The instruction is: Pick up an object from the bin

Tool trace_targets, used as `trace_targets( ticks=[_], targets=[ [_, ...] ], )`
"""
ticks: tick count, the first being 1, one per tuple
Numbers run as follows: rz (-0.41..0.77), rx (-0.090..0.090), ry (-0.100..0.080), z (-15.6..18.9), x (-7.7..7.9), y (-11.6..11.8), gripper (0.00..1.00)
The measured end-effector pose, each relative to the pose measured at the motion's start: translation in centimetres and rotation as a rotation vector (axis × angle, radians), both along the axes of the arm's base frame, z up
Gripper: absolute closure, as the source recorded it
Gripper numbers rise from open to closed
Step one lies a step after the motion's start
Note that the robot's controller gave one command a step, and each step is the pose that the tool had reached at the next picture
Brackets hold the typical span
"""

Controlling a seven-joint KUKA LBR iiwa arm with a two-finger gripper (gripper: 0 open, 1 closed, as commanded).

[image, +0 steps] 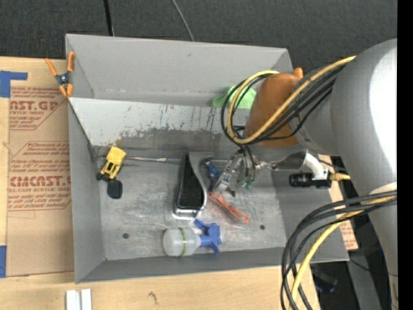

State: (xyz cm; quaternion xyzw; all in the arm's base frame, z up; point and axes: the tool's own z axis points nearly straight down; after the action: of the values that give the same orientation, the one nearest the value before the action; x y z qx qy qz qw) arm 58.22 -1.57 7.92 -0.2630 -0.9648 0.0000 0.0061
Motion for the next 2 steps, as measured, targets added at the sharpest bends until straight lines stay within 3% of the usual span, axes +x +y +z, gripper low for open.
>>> trace_targets(
  ticks=[2],
  targets=[
    [0.000, -0.003, -0.010, 2.4, 0.0, 0.0, 1.00]
  ],
)
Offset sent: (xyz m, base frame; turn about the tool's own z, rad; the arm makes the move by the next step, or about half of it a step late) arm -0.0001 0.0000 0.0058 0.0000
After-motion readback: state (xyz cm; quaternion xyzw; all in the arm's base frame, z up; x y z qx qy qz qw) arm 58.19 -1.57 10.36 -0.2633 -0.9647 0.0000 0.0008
